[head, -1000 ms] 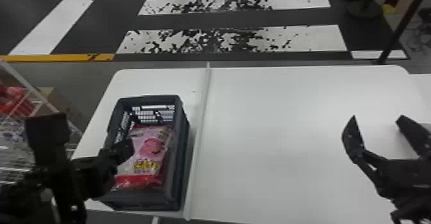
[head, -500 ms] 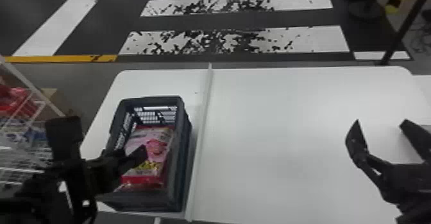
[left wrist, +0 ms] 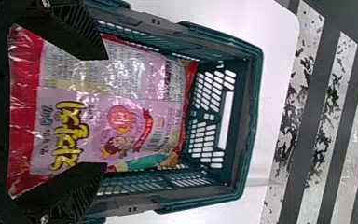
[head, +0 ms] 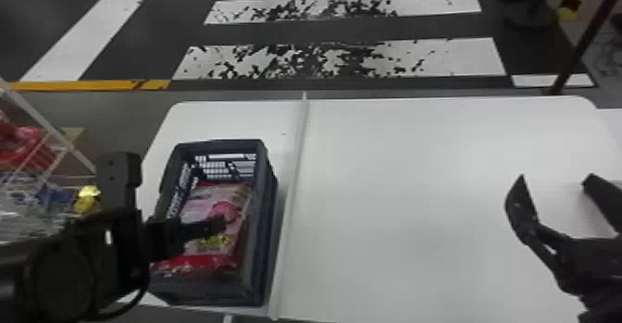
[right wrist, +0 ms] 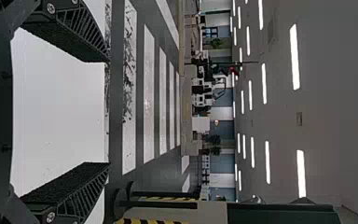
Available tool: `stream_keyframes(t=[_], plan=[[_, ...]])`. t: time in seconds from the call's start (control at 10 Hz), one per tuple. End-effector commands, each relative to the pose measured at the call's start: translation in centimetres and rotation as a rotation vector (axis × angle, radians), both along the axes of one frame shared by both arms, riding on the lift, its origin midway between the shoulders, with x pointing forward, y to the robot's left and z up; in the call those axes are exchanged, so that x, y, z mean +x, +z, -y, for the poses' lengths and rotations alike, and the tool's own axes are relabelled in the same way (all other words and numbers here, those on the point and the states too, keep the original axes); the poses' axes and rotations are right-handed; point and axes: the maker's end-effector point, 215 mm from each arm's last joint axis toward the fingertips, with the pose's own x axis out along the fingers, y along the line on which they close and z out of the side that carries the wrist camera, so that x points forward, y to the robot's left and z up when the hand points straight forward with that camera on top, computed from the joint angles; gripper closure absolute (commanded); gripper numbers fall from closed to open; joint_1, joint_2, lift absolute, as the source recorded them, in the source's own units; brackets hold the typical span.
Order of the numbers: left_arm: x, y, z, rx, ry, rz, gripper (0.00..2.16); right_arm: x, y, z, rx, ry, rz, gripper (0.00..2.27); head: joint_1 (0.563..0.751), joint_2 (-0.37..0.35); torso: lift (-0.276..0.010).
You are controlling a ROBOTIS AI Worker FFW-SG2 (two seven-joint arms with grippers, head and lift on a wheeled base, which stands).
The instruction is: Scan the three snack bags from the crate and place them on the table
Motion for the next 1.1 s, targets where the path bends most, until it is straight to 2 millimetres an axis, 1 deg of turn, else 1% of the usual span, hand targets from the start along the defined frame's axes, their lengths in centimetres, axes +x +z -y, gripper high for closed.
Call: stream_keyframes(t=[0.0, 0.1, 0.3, 0.6, 1.0], plan=[[2.3, 1.0, 0.1, 0.004, -0.014, 0.025, 0.06, 0.1, -0.5, 0.2, 0.002, -0.001, -0.005, 0.1, 0.695, 0.151, -0.062], [2.8, 0.9, 0.1, 0.0, -0.019, 0.024, 0.06, 0.1, -0.7, 0.5, -0.001, -0.001, -0.008, 0.1, 0.695, 0.144, -0.062], [3.4, 0.3, 0.7, -0.016, -0.029, 0.013, 0.07, 0.2, -0.5, 1.2, -0.013, -0.001, -0.002, 0.1, 0.695, 0.131, -0.062], [3.4, -1.6, 0.8, -0.019, -0.026, -0.033, 0.07, 0.3, -0.9, 1.5, -0.02, 0.0, -0.008, 0.1, 0.695, 0.114, -0.062], [4.6, -2.5, 1.0, -0.015, -0.026, -0.058, 0.07, 0.8, -1.3, 1.9, -0.021, -0.003, -0.013, 0.1, 0.695, 0.103, -0.062]])
